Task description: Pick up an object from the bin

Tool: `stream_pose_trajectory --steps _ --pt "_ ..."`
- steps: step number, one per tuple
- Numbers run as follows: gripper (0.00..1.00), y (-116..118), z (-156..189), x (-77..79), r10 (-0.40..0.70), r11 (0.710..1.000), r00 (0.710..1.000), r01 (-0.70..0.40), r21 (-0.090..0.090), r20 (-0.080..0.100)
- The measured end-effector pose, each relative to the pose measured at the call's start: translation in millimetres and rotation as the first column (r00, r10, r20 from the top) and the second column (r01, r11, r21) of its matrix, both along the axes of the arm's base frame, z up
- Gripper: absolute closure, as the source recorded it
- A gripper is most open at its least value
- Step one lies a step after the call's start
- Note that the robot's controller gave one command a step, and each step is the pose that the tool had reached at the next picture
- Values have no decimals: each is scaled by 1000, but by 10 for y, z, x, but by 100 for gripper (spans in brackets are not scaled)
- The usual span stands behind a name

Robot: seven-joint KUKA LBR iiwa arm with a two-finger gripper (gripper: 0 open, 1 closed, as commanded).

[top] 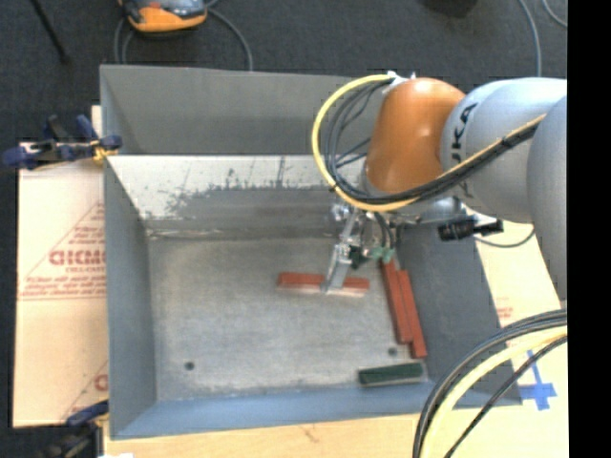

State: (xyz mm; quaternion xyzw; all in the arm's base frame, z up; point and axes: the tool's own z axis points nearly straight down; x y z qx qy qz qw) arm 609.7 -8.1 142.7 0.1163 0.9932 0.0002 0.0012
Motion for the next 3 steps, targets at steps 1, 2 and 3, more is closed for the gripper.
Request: stream_pose_trajectory --steps 1,2,3 --pt "0 -156 -621 54 44 999 999 -44 -2 6" --pt "100 -164 -829 72 -45 999 999 45 -3 22" --pt "100 -164 -800 68 -56 998 998 56 -3 23"
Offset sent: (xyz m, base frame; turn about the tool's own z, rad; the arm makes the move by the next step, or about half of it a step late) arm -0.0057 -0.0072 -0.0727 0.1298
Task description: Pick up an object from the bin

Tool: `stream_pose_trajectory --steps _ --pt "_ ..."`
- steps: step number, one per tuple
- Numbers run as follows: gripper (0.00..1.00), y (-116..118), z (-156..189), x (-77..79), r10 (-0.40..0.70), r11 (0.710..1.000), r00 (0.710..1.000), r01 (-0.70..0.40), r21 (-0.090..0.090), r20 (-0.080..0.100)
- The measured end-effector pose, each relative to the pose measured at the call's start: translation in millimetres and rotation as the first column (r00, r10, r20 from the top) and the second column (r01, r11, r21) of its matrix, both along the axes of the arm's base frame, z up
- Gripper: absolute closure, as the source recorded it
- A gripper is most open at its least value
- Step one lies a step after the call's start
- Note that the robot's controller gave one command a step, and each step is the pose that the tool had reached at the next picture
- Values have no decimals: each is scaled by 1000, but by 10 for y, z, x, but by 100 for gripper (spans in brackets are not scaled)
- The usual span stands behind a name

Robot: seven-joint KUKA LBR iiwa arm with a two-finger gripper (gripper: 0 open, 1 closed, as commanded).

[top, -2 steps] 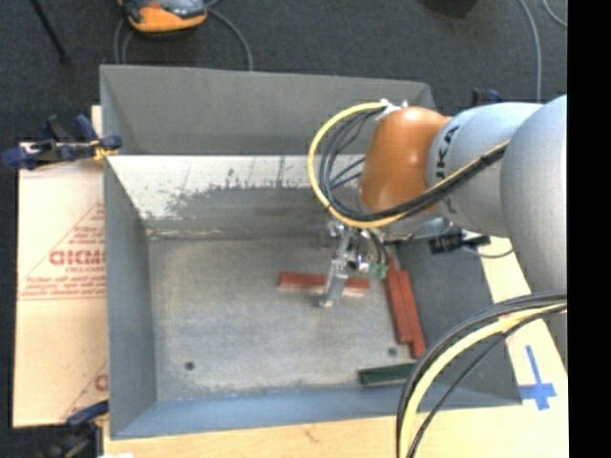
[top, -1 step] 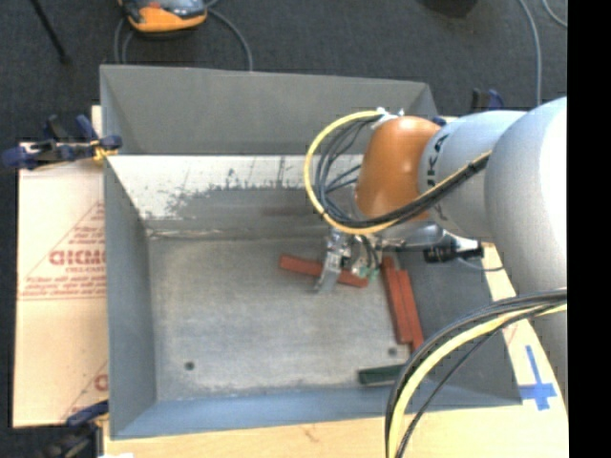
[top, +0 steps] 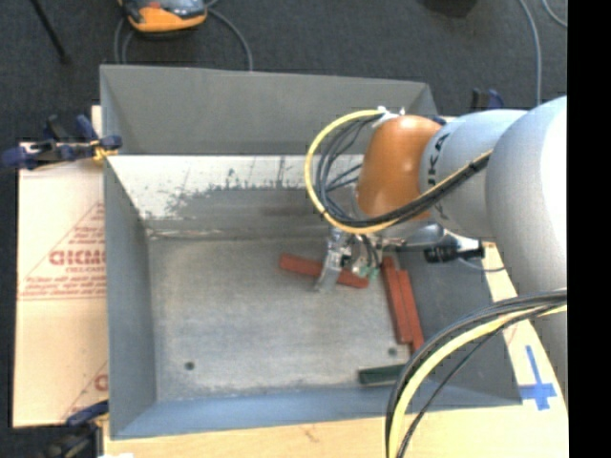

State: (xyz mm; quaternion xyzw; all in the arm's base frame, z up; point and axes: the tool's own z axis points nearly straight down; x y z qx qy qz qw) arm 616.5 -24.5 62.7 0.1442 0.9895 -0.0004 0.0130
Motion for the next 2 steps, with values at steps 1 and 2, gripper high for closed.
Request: stream_pose_trajectory --steps 1,2 --pt "100 -3 52 0 -3 1000 1000 3 1 -4" --pt "100 -1 103 -8 -1 1000 1000 1 2 -13"
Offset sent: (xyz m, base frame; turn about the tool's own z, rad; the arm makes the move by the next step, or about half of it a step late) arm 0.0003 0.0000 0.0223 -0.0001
